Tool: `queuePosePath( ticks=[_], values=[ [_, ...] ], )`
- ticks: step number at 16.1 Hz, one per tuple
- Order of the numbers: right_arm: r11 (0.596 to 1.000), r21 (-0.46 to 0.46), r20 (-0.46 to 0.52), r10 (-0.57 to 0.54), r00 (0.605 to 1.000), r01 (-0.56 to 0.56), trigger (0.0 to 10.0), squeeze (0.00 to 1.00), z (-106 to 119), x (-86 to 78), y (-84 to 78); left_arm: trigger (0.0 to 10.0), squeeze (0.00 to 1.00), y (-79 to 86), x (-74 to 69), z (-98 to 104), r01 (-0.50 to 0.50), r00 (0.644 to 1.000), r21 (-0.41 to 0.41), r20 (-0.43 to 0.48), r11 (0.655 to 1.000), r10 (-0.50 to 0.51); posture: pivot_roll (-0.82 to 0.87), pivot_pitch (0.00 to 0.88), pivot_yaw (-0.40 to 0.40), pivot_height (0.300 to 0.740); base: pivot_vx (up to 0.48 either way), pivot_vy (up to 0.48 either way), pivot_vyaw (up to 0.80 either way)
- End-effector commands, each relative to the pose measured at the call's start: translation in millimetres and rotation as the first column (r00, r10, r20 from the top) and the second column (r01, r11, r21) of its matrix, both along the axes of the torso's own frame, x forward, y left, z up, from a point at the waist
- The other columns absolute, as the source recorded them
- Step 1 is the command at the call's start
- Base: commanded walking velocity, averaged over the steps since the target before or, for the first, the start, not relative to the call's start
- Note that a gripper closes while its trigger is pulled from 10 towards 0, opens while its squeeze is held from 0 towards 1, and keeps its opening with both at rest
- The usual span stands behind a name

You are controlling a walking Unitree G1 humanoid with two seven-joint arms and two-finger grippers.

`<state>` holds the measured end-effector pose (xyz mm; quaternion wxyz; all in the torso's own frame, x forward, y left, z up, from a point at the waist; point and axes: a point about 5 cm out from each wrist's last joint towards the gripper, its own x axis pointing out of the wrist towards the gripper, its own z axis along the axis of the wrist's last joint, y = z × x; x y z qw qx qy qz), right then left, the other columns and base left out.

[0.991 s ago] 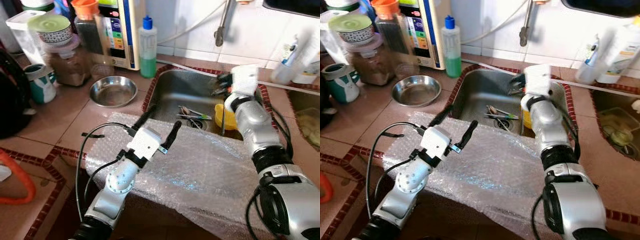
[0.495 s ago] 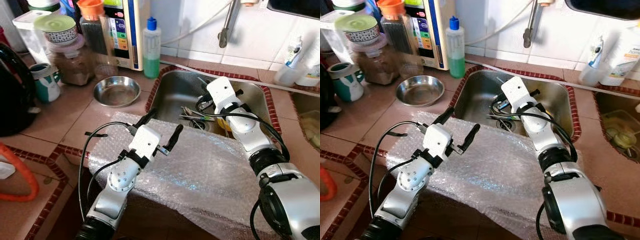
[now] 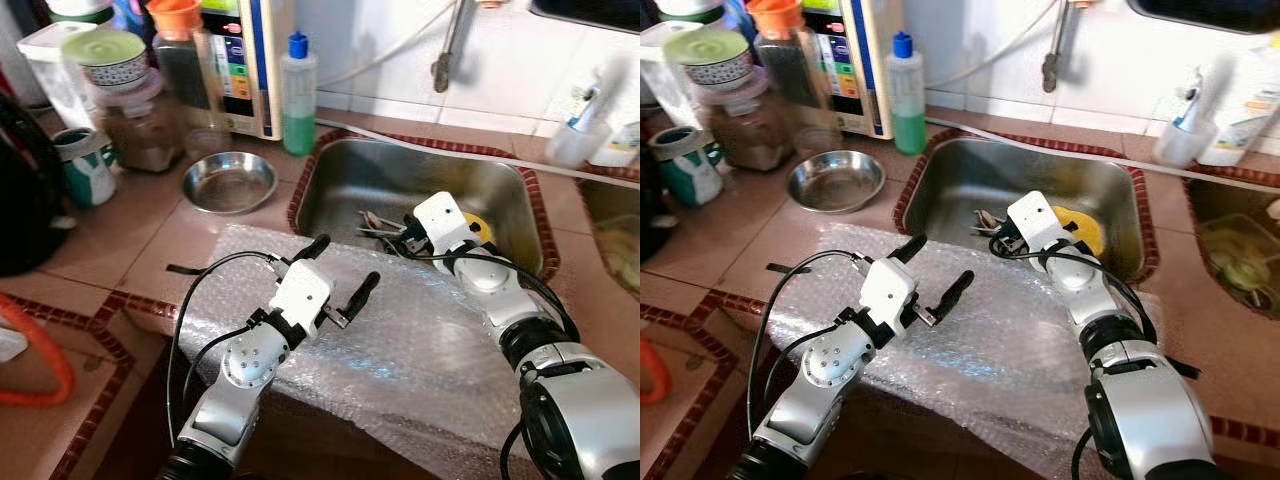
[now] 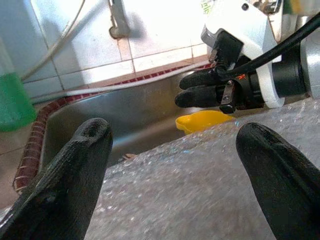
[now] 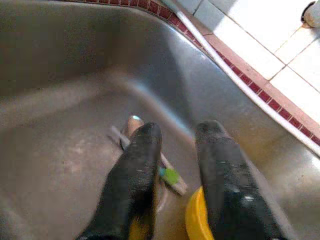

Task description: Kitchen organization

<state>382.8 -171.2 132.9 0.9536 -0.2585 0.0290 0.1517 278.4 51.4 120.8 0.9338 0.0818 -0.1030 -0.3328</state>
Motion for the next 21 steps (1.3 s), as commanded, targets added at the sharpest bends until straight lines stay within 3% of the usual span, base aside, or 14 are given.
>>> queuePosePath(
  ticks=[1,7,9,12,13,17,18,19,20,21],
  values=[
    [1.0,0.011,0.001,-0.011,1.0,0.011,10.0,1.0,3,1.6,-2.0,10.0,1.0,0.4,1.8,4,-0.002,1.0,0.004,0.012,1.0,0.002,-0.01,0.073,0.027,0.74,0.0,0.0,0.0],
    [0.998,0.059,0.005,-0.038,0.999,0.038,10.0,1.0,2,-0.8,-10.4,10.0,1.0,8.6,10.5,8,-0.07,0.997,0.024,0.04,0.997,0.069,-0.01,0.074,0.032,0.74,0.0,0.0,0.0],
    [0.992,0.128,0.061,-0.015,0.998,0.007,10.0,1.0,13,1.3,-5.5,10.0,1.0,27.7,26.5,15,-0.238,0.969,0.018,0.068,0.971,0.237,-0.01,0.076,0.03,0.74,0.0,0.0,0.0],
    [0.948,0.292,0.176,0.073,0.982,-0.123,10.0,1.0,40,-0.7,13.0,10.0,1.0,66.6,58.5,29,-0.473,0.879,-0.008,0.058,0.881,0.472,-0.02,0.078,0.029,0.74,0.0,0.0,0.0],
    [0.94,0.31,0.197,0.087,0.977,-0.146,10.0,1.0,43,-4.1,16.7,10.0,1.0,73.6,64.2,33,-0.504,0.862,-0.02,0.052,0.863,0.505,-0.03,0.08,0.03,0.74,0.0,0.0,0.0],
    [0.855,0.403,0.232,0.249,0.94,-0.326,10.0,1.0,54,-43.1,44.8,10.0,1.0,106.2,91.5,41,-0.684,0.73,-0.028,-0.034,0.729,0.683,-0.07,0.087,0.048,0.74,0.0,0.0,0.0],
    [0.815,0.438,0.228,0.307,0.924,-0.379,10.0,1.0,58,-57.3,53.0,10.0,1.0,111.7,97.5,41,-0.71,0.703,-0.033,-0.087,0.703,0.706,-0.07,0.088,0.052,0.74,0.0,0.0,0.0],
    [0.788,0.455,0.229,0.346,0.91,-0.414,10.0,1.0,62,-67.3,58.2,10.0,0.91,115.3,101.1,41,-0.726,0.685,-0.017,-0.106,0.688,0.72,-0.08,0.089,0.056,0.74,0.0,0.0,0.0],
    [0.765,0.47,0.218,0.383,0.898,-0.44,10.0,1.0,66,-79.7,63.4,10.0,0.0,120.2,105.3,40,-0.746,0.66,-0.001,-0.141,0.666,0.738,-0.09,0.09,0.063,0.74,0.0,0.0,0.0],
    [0.757,0.478,0.208,0.395,0.895,-0.445,10.0,1.0,67,-85.0,65.1,10.0,0.0,122.0,107.0,39,-0.757,0.645,0.0,-0.163,0.653,0.747,-0.09,0.09,0.065,0.74,0.0,0.0,0.0]
  ],
)
